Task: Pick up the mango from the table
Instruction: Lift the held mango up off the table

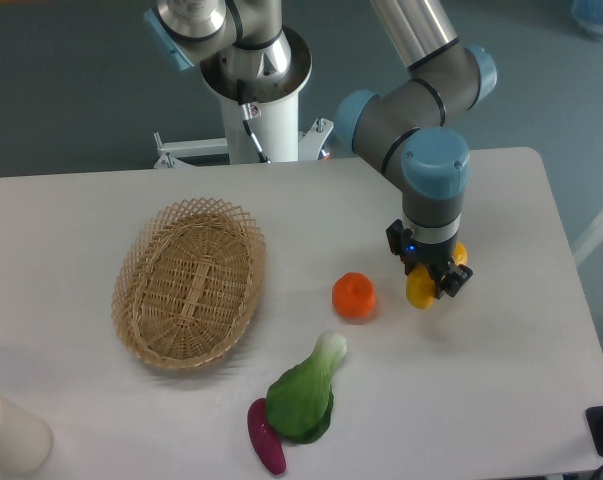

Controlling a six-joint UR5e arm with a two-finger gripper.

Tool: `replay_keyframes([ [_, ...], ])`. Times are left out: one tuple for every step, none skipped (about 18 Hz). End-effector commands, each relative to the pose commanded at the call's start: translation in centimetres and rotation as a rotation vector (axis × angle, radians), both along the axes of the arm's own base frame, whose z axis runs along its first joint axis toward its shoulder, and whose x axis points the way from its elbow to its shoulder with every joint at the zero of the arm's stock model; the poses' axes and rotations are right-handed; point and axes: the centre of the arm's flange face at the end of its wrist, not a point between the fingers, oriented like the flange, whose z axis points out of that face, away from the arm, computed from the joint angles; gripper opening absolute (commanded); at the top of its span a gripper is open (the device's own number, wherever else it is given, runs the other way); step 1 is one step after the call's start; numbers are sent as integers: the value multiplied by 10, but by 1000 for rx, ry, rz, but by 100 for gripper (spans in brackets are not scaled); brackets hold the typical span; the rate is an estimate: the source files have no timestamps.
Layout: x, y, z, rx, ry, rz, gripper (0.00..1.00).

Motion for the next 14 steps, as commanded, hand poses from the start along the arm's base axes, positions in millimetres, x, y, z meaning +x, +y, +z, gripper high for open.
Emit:
replay_keyframes([
  [-1,1,1,3,2,0,48],
  [-1,2,0,3,2,-2,48],
  [-2,2,2,5,6,-2,49],
  [-2,4,3,6,7,-3,49],
  [-4,5,6,10,12,-4,50],
  [-5,5,8,14,15,-4,50],
  [-6,5,11,17,21,-2,50],
  [-8,6,13,18,23,-2,50],
  [-8,7,15,25,23,-3,50],
  [-8,7,15,26,22,-4,50],
  [-8,7,15,26,22,-4,50],
  [-8,7,14,24,22,-3,50],
  [-8,7,15,26,22,-4,49],
  [-8,7,14,25,21,-4,49],
])
